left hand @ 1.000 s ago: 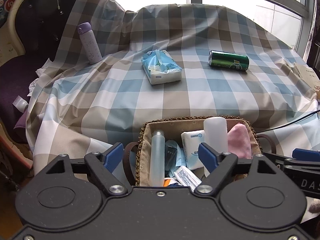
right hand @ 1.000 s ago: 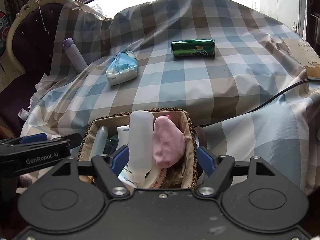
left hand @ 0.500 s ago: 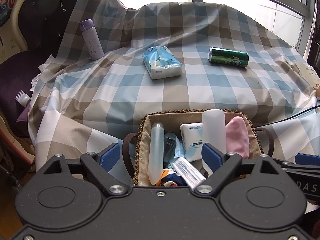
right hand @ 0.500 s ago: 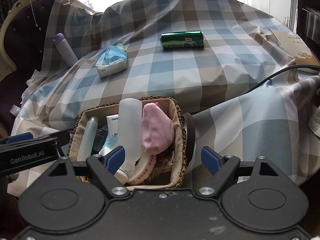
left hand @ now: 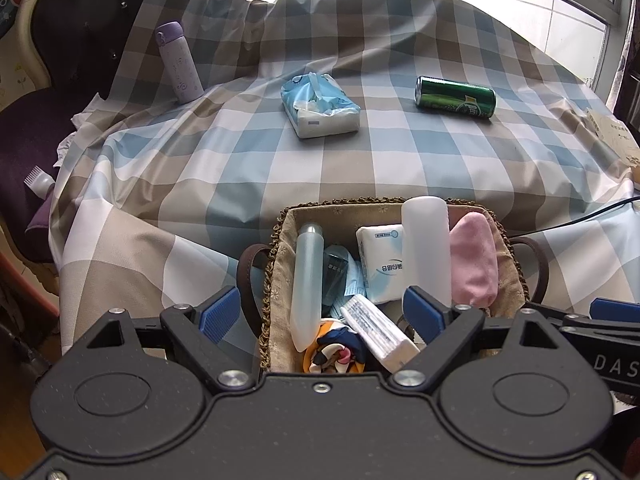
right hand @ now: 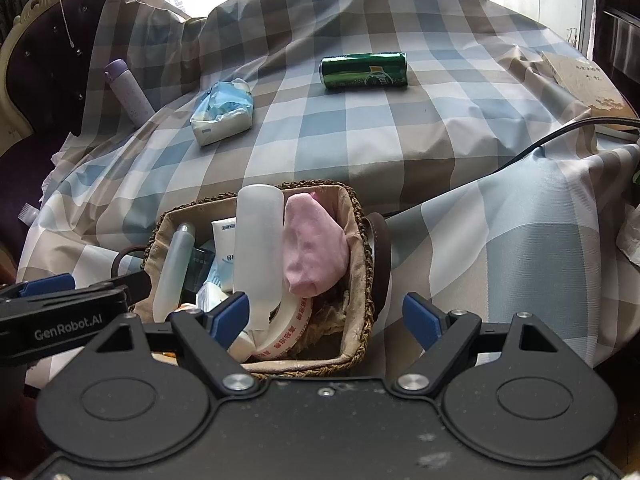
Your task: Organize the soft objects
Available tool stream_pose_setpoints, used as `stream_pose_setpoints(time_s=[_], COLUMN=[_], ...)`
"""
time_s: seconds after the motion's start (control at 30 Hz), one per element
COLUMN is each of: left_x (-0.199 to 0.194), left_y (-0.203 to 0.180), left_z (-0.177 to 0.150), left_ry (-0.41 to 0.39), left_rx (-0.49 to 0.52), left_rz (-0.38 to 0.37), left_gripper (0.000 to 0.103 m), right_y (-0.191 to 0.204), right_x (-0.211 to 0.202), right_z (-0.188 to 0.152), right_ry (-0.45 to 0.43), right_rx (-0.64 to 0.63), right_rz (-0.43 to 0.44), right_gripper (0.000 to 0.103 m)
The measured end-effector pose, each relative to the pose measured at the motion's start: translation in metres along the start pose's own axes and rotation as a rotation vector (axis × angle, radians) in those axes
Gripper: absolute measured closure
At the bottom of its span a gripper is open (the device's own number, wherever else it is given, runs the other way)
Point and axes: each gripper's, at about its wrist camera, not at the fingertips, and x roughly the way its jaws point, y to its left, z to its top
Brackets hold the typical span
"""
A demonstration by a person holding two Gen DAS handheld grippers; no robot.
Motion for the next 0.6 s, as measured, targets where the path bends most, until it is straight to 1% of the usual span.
stream_pose_setpoints(time_s=[0.6], left_x=[0.0033], left_y=[0.0010], left_z=[-0.0019], left_ry=[0.010], left_rx=[-0.002], left_rz=[-0.001], left_gripper=[0.017], right_y=[0.0000], right_x=[0.0011], right_z=[-0.0009], right_ry=[0.005], right_rx=[-0.002], right_rz=[0.000], right_gripper=[0.019])
